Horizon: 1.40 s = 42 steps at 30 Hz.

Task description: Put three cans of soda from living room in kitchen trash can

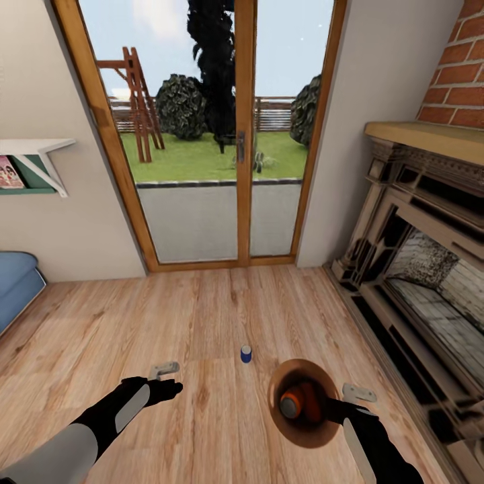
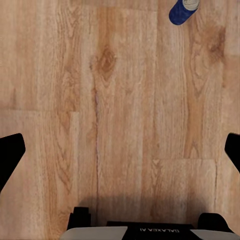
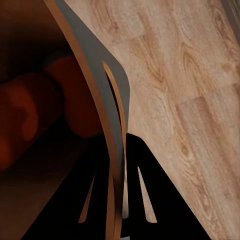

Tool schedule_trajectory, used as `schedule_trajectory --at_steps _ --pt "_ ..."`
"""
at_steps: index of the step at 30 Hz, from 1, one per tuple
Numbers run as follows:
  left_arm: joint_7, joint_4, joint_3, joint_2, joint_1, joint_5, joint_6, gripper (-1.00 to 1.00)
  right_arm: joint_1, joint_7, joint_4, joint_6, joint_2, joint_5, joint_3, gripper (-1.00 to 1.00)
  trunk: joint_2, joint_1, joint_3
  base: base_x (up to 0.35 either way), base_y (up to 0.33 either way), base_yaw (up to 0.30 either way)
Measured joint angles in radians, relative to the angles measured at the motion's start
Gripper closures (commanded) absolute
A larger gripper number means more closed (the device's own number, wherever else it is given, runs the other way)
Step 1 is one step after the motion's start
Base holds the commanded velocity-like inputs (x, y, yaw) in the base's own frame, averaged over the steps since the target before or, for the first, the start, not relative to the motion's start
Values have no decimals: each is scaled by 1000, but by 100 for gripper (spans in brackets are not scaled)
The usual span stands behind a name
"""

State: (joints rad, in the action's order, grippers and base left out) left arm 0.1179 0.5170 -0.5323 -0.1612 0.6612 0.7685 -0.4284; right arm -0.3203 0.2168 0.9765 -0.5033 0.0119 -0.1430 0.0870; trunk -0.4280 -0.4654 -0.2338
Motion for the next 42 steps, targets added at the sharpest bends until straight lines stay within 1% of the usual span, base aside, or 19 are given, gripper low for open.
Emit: schedule_trajectory --at_steps 27,32,36,42 --pt "0 -2 0 0 0 0 11 -100 0 1 0 -1 0 3 0 100 0 0 44 0 0 0" --pt "0 -3 0 0 0 0 11 -100 0 0 0 -1 -1 0 0 100 0 0 47 22 0 0" --pt "-1 -2 -1 0 0 -1 14 -100 0 0 0 -1 0 -1 -1 100 0 0 48 166 0 0" --pt "-3 -3 -1 0 0 -1 33 -100 0 0 0 -1 -1 -3 -1 100 0 0 48 292 0 -25"
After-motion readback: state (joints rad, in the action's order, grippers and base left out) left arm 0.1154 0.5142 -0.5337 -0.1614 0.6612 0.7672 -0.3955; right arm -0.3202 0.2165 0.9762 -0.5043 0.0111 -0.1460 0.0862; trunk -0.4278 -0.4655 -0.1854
